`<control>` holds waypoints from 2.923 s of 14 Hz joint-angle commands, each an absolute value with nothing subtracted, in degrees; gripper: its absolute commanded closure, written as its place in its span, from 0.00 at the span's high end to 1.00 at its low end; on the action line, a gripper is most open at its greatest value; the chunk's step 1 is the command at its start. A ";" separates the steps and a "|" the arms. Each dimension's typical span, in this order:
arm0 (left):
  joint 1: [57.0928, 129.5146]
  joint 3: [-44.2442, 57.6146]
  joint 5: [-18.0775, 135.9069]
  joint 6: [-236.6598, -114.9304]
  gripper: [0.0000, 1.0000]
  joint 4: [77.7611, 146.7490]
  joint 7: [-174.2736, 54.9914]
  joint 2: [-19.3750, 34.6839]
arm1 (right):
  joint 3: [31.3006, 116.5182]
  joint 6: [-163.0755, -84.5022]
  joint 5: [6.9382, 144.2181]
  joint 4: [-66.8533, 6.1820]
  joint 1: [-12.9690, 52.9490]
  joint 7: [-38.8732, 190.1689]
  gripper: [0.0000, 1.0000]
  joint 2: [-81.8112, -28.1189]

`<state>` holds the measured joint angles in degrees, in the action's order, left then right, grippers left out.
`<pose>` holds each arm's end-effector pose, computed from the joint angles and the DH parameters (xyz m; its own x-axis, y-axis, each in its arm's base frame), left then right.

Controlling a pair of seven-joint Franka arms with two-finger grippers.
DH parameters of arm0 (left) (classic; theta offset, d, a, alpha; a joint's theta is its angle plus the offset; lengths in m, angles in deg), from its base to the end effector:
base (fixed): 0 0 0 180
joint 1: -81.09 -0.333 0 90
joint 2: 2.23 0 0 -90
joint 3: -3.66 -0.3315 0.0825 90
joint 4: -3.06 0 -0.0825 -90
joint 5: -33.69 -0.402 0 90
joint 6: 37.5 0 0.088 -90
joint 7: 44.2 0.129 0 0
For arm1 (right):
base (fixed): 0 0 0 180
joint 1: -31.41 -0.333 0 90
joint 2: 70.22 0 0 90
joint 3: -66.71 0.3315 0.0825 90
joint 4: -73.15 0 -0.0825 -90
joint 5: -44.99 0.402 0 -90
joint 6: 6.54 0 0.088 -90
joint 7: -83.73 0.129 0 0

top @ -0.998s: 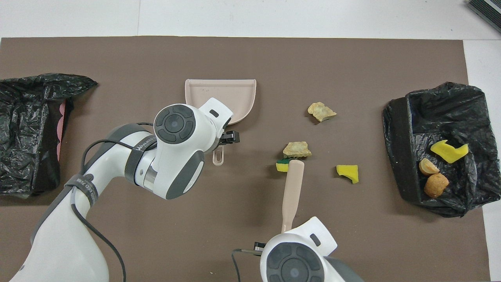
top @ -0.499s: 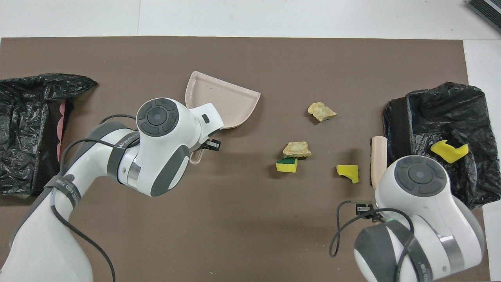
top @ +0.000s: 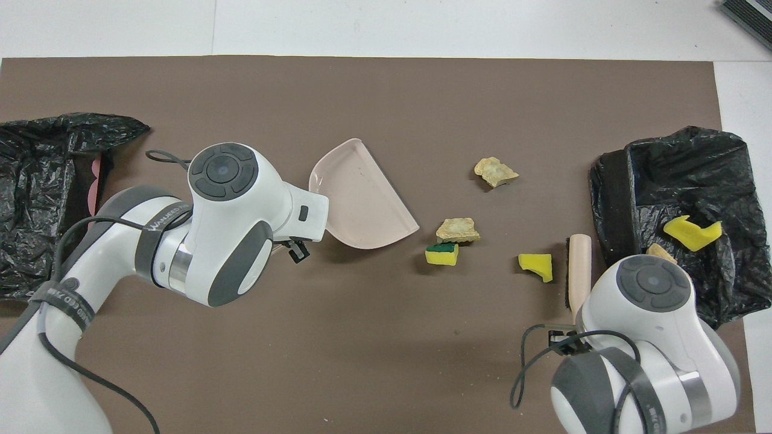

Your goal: Sweep and dump trash in bin

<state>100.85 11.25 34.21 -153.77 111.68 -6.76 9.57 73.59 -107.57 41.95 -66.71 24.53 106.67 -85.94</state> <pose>0.5475 -0.2808 0.3743 0.4301 -0.9021 -0.0350 -0.8993 -0.4315 0.0707 0.3892 0.0885 0.3635 0.9254 -0.1798 -0.3337 -0.1074 -0.9687 0.2240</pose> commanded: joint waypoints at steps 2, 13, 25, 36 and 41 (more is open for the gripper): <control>99.54 11.22 33.52 -154.57 0.00 113.45 14.74 7.97 | 73.92 -113.49 44.20 -66.86 21.49 105.45 0.00 -82.18; 107.10 11.48 29.30 -159.31 0.00 117.75 6.08 7.00 | 74.27 -116.05 58.06 -53.59 10.33 106.32 0.00 -70.13; 105.53 11.48 29.30 -165.81 0.00 120.65 7.04 6.29 | 74.00 -111.31 50.99 -39.53 6.88 106.59 0.00 -63.90; 102.97 11.48 29.30 -166.52 0.00 120.57 6.86 6.82 | 73.74 -108.58 29.52 -25.19 25.23 92.87 0.00 -50.63; 102.97 11.48 29.30 -167.49 0.00 120.57 6.69 6.91 | 74.35 -111.75 33.98 -30.46 26.32 90.85 0.00 -50.27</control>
<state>103.35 11.40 30.37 -165.33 118.88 7.03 8.05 73.20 -111.01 31.55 -28.11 27.13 91.75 -49.26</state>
